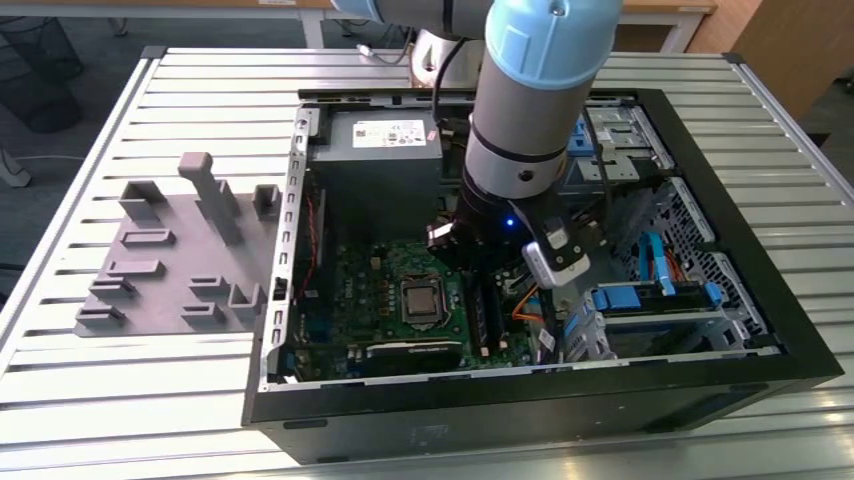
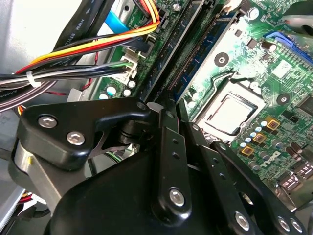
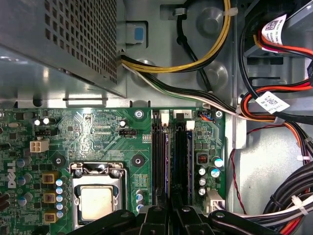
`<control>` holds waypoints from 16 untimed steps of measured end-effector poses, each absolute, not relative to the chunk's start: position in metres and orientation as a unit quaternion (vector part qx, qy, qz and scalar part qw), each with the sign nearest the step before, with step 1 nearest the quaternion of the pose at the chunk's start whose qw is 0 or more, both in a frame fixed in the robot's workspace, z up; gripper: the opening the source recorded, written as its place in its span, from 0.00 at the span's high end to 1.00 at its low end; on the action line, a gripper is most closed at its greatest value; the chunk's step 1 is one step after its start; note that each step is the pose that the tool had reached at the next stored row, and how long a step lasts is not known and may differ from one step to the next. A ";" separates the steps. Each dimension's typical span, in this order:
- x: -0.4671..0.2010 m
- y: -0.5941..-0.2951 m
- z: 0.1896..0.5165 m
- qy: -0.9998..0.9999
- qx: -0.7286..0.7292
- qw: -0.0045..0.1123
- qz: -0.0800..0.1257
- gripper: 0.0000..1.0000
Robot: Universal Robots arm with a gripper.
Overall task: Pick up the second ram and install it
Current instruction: 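Press down the second ram until it locks into place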
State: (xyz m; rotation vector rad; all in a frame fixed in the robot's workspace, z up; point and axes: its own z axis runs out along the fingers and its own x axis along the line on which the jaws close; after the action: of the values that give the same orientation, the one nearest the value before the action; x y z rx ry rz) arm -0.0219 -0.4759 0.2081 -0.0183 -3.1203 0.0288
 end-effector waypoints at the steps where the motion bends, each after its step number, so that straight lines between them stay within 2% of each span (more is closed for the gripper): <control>1: -0.022 -0.476 0.208 -1.000 -0.006 0.011 0.009 0.86; 16: -0.023 -0.476 0.208 -1.000 -0.003 0.011 0.009 0.86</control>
State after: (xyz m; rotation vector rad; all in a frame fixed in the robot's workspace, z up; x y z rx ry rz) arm -0.0226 -0.4759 0.2085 -0.0085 -3.1204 0.0285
